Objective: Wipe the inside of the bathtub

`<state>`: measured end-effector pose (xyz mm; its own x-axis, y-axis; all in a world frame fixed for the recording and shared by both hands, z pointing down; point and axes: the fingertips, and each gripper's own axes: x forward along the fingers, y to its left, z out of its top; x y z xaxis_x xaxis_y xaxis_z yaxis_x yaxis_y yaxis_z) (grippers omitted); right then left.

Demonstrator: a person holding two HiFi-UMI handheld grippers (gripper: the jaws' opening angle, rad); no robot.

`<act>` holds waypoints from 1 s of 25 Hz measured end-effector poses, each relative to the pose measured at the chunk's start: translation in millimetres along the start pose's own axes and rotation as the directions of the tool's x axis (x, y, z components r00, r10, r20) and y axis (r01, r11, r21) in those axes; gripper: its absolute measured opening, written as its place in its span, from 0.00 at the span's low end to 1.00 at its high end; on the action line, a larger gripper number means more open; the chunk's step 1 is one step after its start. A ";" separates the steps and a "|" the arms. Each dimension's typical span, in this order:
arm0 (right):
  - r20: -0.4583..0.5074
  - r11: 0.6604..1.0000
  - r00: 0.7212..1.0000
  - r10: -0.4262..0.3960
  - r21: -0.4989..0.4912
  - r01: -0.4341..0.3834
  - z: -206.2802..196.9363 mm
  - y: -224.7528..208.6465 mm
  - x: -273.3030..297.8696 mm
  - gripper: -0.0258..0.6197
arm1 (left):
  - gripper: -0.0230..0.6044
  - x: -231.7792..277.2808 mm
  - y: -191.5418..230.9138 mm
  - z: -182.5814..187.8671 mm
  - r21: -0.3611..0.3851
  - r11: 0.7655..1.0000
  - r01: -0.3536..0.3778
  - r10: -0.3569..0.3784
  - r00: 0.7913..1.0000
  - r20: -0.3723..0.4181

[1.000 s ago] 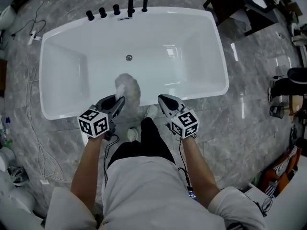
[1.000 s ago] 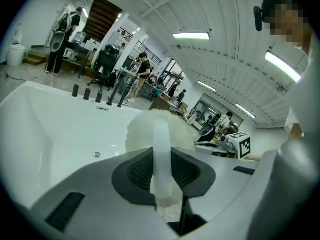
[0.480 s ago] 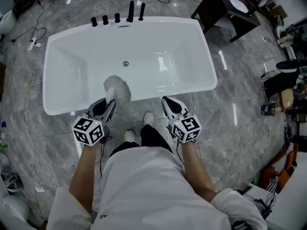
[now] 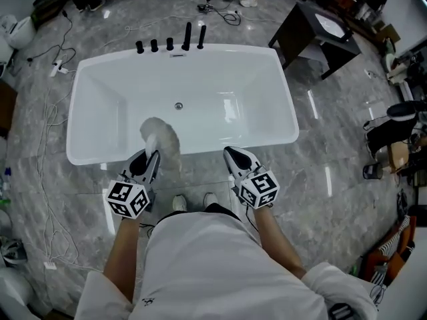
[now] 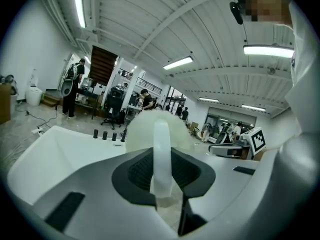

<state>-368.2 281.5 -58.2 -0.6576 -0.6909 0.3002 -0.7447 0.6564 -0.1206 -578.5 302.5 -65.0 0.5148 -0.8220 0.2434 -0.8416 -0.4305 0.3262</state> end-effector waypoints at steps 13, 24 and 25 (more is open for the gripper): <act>0.085 0.999 0.996 0.038 -0.003 -0.038 38.0 -33.0 -16.6 0.07 | 0.17 6.6 -37.6 39.6 0.102 0.991 -0.086 0.077 0.993 0.090; 0.083 0.999 0.995 0.046 -0.021 -0.044 32.1 -34.0 -26.1 0.07 | 0.17 9.3 -46.9 35.4 0.108 0.989 -0.103 0.092 0.991 0.095; 0.082 0.999 0.995 0.049 -0.025 -0.047 32.4 -32.9 -25.6 0.07 | 0.17 9.0 -47.1 36.1 0.109 0.989 -0.104 0.093 0.991 0.098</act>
<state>-330.5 267.8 -92.6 -0.7001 -0.6806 0.2157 -0.7101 0.6953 -0.1109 -540.1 301.8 -111.0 0.4155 -0.8911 0.1824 -0.9033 -0.3807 0.1979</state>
